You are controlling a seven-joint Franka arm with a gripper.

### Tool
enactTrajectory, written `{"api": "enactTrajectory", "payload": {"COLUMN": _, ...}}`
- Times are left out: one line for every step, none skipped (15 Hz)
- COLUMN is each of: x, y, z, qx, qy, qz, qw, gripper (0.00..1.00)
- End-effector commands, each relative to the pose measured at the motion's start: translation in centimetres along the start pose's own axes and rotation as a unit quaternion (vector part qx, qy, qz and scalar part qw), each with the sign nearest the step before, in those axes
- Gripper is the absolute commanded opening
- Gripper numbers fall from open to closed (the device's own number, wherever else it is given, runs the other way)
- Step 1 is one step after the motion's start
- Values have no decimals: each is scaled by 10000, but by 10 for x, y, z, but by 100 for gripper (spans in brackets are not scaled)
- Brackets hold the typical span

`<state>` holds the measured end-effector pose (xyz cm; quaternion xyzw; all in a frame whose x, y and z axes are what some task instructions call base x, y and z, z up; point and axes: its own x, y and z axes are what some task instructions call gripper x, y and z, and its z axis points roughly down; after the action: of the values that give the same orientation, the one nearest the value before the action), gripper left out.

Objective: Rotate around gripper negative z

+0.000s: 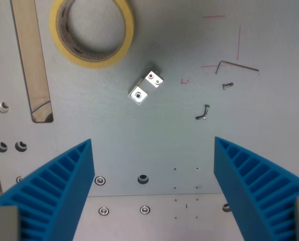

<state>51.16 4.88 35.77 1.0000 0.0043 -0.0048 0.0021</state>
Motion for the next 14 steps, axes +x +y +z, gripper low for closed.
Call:
{"api": "enactTrajectory", "payload": {"x": 0, "y": 0, "z": -2, "qx": 1, "qy": 20, "qz": -62, "qw": 10000, "gripper": 100}}
{"api": "enactTrajectory", "payload": {"x": 0, "y": 0, "z": -2, "qx": 1, "qy": 20, "qz": -129, "qw": 9999, "gripper": 100}}
{"api": "enactTrajectory", "payload": {"x": 0, "y": 0, "z": -2, "qx": 0, "qy": 20, "qz": -196, "qw": 9998, "gripper": 100}}
{"api": "enactTrajectory", "payload": {"x": 0, "y": 0, "z": -2, "qx": 0, "qy": 20, "qz": -262, "qw": 9997, "gripper": 100}}
{"api": "enactTrajectory", "payload": {"x": 0, "y": 0, "z": -2, "qx": 0, "qy": 20, "qz": -329, "qw": 9995, "gripper": 100}}
{"api": "enactTrajectory", "payload": {"x": 0, "y": 0, "z": -2, "qx": 0, "qy": 20, "qz": -396, "qw": 9992, "gripper": 100}}
{"api": "enactTrajectory", "payload": {"x": 0, "y": 0, "z": -2, "qx": 0, "qy": 20, "qz": -462, "qw": 9989, "gripper": 100}}
{"api": "enactTrajectory", "payload": {"x": 0, "y": 0, "z": -2, "qx": 0, "qy": 20, "qz": -529, "qw": 9986, "gripper": 100}}
{"api": "enactTrajectory", "payload": {"x": 0, "y": 0, "z": -2, "qx": 0, "qy": 20, "qz": -595, "qw": 9982, "gripper": 100}}
{"api": "enactTrajectory", "payload": {"x": 0, "y": 0, "z": -2, "qx": 0, "qy": 20, "qz": -662, "qw": 9978, "gripper": 100}}
{"api": "enactTrajectory", "payload": {"x": 0, "y": 0, "z": -2, "qx": -1, "qy": 20, "qz": -729, "qw": 9973, "gripper": 100}}
{"api": "enactTrajectory", "payload": {"x": 0, "y": 0, "z": -2, "qx": -1, "qy": 20, "qz": -795, "qw": 9968, "gripper": 100}}
{"api": "enactTrajectory", "payload": {"x": 0, "y": 0, "z": -2, "qx": -1, "qy": 20, "qz": -861, "qw": 9963, "gripper": 100}}
{"api": "enactTrajectory", "payload": {"x": 0, "y": 0, "z": -2, "qx": -1, "qy": 20, "qz": -928, "qw": 9957, "gripper": 100}}
